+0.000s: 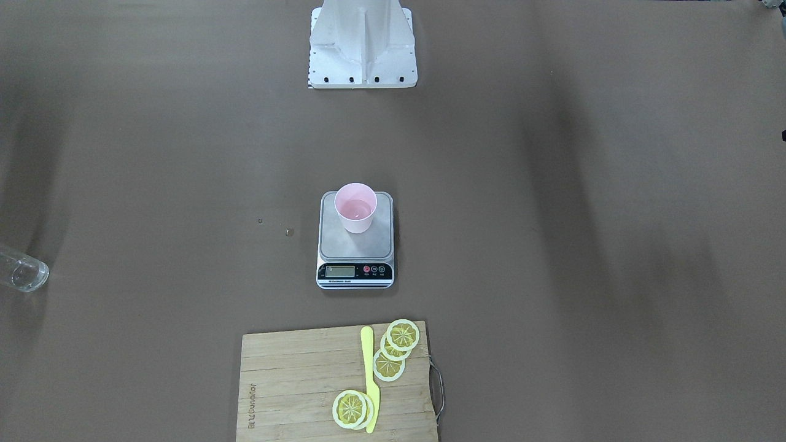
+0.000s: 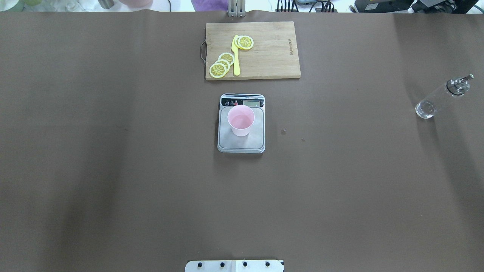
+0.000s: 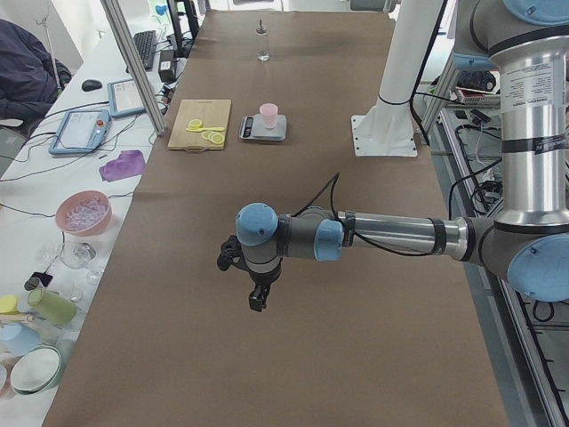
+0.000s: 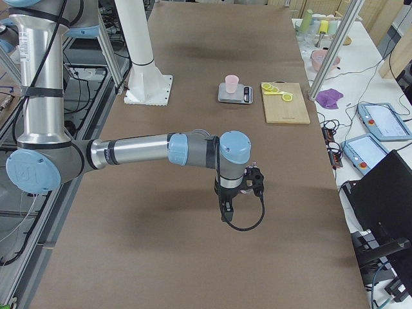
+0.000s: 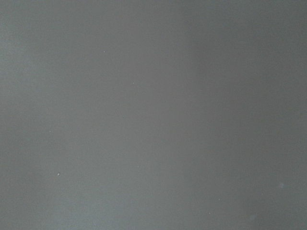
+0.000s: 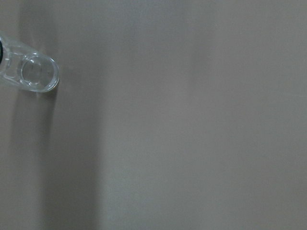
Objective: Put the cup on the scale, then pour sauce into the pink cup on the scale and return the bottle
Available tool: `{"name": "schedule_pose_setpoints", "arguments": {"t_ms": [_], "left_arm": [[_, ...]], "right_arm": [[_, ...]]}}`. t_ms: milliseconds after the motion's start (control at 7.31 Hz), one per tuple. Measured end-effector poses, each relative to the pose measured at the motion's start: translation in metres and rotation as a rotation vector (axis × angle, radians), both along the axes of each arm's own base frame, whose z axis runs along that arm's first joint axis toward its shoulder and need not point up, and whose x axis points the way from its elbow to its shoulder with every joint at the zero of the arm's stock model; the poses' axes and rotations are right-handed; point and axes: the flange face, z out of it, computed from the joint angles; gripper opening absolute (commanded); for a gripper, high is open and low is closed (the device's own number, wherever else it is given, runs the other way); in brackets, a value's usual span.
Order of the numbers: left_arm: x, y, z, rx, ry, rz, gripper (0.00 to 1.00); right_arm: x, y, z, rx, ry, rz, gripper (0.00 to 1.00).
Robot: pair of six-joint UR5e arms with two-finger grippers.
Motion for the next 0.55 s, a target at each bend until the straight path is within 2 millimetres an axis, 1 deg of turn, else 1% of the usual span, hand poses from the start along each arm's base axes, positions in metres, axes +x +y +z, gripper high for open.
{"name": "schedule_pose_setpoints", "arguments": {"t_ms": [547], "left_arm": [[-0.0024, 0.0005, 0.0005, -0.007, -0.001, -0.006, 0.98]], "right_arm": [[-0.0025, 0.0085, 0.0088, -0.020, -0.013, 0.000, 1.00]]}}
